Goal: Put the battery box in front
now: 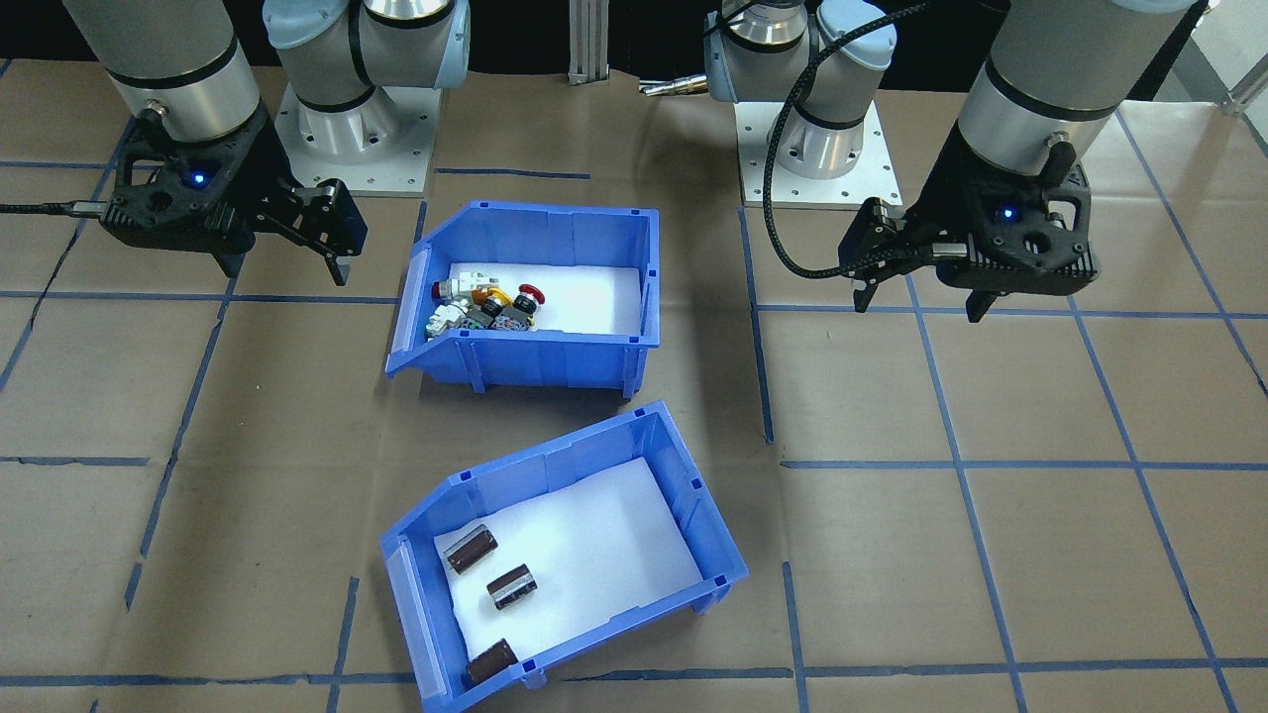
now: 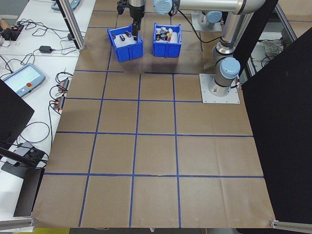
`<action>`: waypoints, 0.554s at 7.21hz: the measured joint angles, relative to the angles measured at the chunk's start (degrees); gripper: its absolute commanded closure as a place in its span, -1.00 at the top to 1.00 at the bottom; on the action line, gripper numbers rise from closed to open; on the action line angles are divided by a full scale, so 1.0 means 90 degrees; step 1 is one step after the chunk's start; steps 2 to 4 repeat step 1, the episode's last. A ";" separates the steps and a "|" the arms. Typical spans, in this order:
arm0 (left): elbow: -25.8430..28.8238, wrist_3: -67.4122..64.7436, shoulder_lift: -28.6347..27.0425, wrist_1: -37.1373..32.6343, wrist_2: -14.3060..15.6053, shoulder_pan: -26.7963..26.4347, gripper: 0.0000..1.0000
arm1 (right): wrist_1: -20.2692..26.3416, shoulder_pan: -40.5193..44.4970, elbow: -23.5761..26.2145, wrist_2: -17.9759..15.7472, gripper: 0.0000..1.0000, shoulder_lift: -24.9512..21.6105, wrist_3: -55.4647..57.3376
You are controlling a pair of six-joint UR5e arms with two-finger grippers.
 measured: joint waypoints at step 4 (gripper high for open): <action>-0.0001 -0.0003 -0.0001 0.0000 0.0000 0.0000 0.99 | 0.0000 0.0000 0.0002 0.0001 1.00 0.0004 -0.0003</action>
